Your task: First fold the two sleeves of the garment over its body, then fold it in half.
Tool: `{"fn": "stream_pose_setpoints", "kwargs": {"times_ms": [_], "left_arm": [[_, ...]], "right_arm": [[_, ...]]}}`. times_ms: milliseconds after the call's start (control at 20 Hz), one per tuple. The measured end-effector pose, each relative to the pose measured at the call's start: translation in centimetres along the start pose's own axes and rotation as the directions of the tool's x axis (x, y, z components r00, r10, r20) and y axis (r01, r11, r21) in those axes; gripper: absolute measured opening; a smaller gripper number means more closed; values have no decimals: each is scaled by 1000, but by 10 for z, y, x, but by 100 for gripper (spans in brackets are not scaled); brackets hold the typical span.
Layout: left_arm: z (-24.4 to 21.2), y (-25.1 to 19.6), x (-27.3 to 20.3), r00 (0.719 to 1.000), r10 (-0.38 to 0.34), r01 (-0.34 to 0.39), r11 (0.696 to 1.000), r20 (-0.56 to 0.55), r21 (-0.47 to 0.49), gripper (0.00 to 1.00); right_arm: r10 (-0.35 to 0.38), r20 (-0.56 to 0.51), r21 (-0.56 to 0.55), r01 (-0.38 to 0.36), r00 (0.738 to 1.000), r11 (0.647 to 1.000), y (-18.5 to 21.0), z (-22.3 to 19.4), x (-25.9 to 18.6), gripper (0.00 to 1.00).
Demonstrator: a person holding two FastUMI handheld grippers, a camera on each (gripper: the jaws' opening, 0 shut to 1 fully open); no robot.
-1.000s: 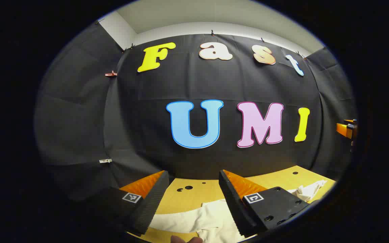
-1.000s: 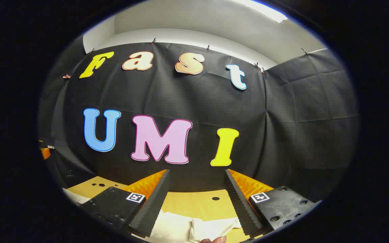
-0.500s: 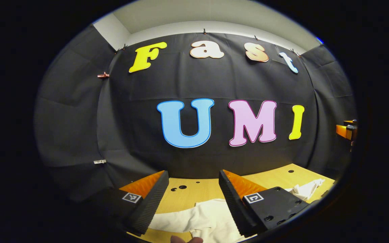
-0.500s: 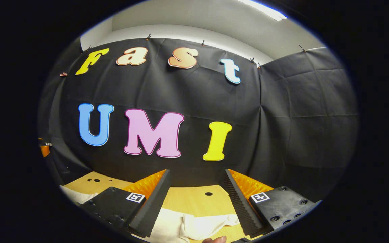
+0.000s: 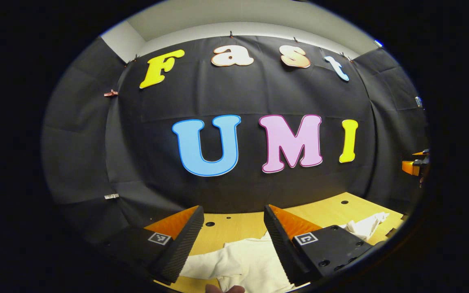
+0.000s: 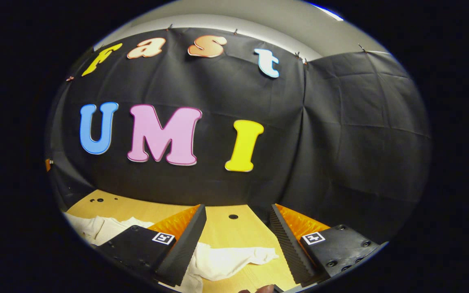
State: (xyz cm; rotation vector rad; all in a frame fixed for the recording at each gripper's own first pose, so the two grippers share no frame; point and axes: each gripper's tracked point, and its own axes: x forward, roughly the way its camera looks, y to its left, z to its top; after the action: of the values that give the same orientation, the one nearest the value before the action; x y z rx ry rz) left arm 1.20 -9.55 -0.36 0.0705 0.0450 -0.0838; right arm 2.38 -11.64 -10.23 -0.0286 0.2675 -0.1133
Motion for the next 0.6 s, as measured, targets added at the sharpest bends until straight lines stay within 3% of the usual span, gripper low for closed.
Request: {"fn": "stream_pose_setpoints", "kwargs": {"times_ms": [250, 600], "left_arm": [[-2, -42, 14, 1000, -20, 20, 1000, -19, 23, 94], [-6, -103, 31, 998, -41, 44, 998, -51, 48, 96]], "right_arm": [[7, -151, 50, 0, 988, 999, -29, -57, 46, 97], [-2, -362, 31, 14, 932, 999, -67, -152, 111, 98]]}}
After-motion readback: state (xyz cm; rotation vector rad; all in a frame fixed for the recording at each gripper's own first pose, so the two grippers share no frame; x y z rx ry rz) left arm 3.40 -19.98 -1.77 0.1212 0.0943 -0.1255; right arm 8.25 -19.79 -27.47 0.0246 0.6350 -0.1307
